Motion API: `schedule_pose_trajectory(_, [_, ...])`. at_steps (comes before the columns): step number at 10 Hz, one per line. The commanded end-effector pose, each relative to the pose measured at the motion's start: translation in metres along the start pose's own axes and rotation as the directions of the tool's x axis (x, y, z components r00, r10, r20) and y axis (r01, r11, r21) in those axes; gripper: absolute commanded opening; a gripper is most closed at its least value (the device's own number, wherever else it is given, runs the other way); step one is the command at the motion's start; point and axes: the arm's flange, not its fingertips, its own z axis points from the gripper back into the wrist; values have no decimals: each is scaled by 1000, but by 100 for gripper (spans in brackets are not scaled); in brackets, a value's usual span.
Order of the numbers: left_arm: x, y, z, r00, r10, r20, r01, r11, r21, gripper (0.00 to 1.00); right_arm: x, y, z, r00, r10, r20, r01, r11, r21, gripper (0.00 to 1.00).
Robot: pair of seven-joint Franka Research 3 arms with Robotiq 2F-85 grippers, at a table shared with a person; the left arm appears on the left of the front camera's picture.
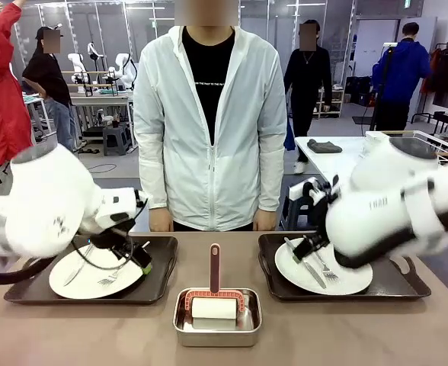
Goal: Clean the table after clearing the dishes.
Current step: When the left (or right) Handle tray is removed, use the left hand (or right hand) to clean the left (or right) side of the table with the Lint Roller.
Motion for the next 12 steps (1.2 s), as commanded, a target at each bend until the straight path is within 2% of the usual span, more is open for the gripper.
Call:
schedule_pose_trajectory(1, [20, 36, 38, 999, 37, -37, -45, 974, -222, 100, 25, -34, 24, 995, -95, -44, 101, 979, 175, 100])
schedule_pose_trajectory(2, [25, 52, 53, 996, 92, -16, -92, 932, -351, 100, 29, -44, 33, 987, -153, -43, 159, 941, 299, 100])
schedule_pose_trajectory(3, [24, 73, 69, 986, 169, 8, -145, 864, -482, 100, 27, -58, 43, 969, -244, -50, 241, 871, 428, 100])
schedule_pose_trajectory(4, [17, 93, 81, 968, 252, 6, -188, 736, -650, 100, 22, -71, 52, 941, -332, -63, 311, 777, 548, 100])
schedule_pose_trajectory(5, [7, 112, 87, 951, 307, 24, -175, 605, -777, 100, 13, -85, 61, 902, -426, -76, 373, 675, 637, 100])
schedule_pose_trajectory(6, [-8, 129, 84, 927, 375, 0, -201, 497, -844, 100, 3, -95, 65, 879, -459, -125, 412, 603, 683, 100])
schedule_pose_trajectory(7, [-25, 144, 80, 901, 433, -18, -220, 422, -879, 100, -12, -109, 68, 853, -495, -165, 444, 522, 728, 100])
schedule_pose_trajectory(8, [-44, 162, 84, 875, 483, -19, -221, 364, -905, 100, -38, -136, 77, 826, -532, -185, 442, 409, 798, 100])
schedule_pose_trajectory(9, [-70, 189, 95, 854, 519, -19, -215, 320, -923, 100, -60, -160, 88, 794, -584, -165, 454, 390, 801, 100])
schedule_pose_trajectory(10, [-98, 216, 111, 861, 509, 11, -195, 350, -916, 100, -89, -187, 103, 787, -596, -162, 458, 387, 801, 100])
schedule_pose_trajectory(11, [-132, 245, 130, 843, 537, 26, -206, 366, -907, 100, -128, -219, 119, 751, -645, -143, 467, 367, 804, 100])
schedule_pose_trajectory(12, [-162, 269, 146, 815, 571, 93, -174, 394, -902, 100, -160, -239, 132, 747, -653, -122, 470, 390, 792, 100])
